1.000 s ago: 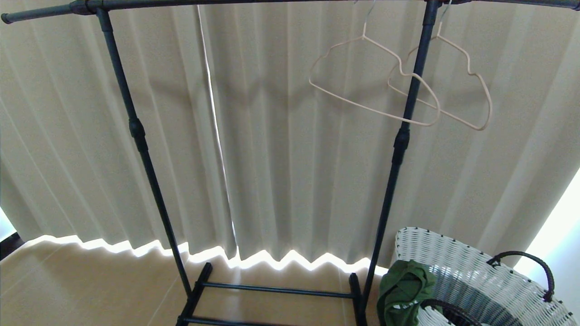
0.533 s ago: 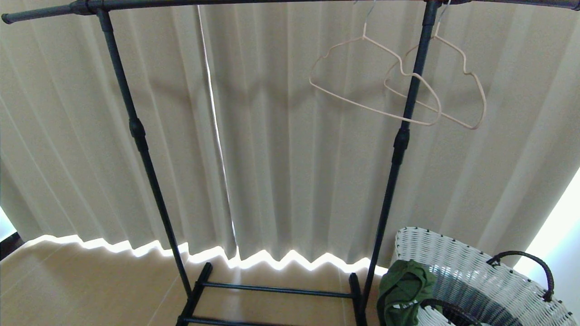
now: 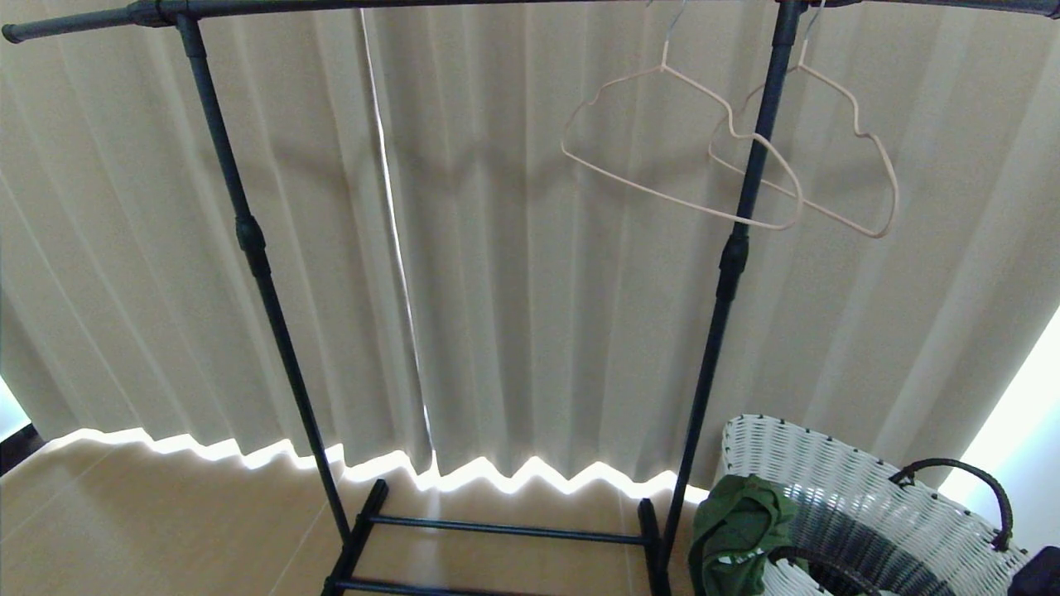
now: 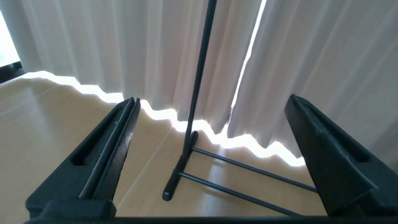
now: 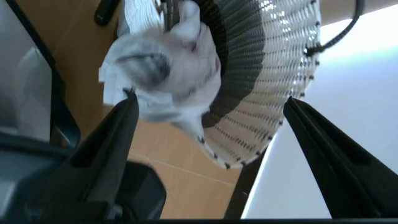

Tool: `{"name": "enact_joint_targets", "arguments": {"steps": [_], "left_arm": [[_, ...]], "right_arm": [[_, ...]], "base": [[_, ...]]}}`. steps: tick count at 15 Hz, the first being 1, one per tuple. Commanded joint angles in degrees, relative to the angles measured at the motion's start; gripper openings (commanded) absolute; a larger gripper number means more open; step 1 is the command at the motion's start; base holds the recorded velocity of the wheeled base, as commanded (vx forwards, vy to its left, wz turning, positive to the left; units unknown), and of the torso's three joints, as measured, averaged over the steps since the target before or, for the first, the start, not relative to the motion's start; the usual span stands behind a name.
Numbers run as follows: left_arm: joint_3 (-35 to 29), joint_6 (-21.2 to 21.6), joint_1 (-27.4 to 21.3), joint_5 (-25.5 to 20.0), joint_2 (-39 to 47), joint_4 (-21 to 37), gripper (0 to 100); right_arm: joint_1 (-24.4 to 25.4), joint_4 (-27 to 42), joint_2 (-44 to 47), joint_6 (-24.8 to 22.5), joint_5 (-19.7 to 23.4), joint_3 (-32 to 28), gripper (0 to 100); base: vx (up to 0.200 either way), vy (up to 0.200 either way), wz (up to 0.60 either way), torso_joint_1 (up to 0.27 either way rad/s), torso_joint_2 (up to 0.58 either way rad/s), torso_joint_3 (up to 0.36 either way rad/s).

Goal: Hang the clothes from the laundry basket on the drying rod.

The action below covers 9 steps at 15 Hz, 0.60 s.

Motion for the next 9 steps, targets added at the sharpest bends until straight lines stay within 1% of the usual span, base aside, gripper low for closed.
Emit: {"name": "enact_joint_targets", "arguments": {"steps": [1,2,6,7,9], "left_arm": [[0.0,-0.02,0.02,0.01,0.06,-0.01,100],[0.0,-0.02,0.02,0.01,0.06,-0.01,100],[0.0,-0.02,0.02,0.01,0.06,-0.01,100],[0.0,-0.02,0.02,0.01,0.06,-0.01,100],[0.0,-0.02,0.02,0.01,0.06,-0.01,100]], "right_arm": [[0.0,-4.54,11.36,0.15,0.34,0.34,100],[0.0,-7.44,16.28,0.5,0.6,0.34,100],[-0.09,-10.42,24.28,0.5,0.16,0.25,100],[-1.32,-13.68,27.97,0.94,-0.1,0.43,100],[-3.6,-16.93,30.26,1.02,-0.37,0.78,100]], "base": [[0.0,0.0,0.0,0.0,0.0,0.0],[0.0,0.0,0.0,0.0,0.0,0.0],[0.0,0.0,0.0,0.0,0.0,0.0],[0.0,0.0,0.0,0.0,0.0,0.0],[0.0,0.0,0.0,0.0,0.0,0.0]]}}
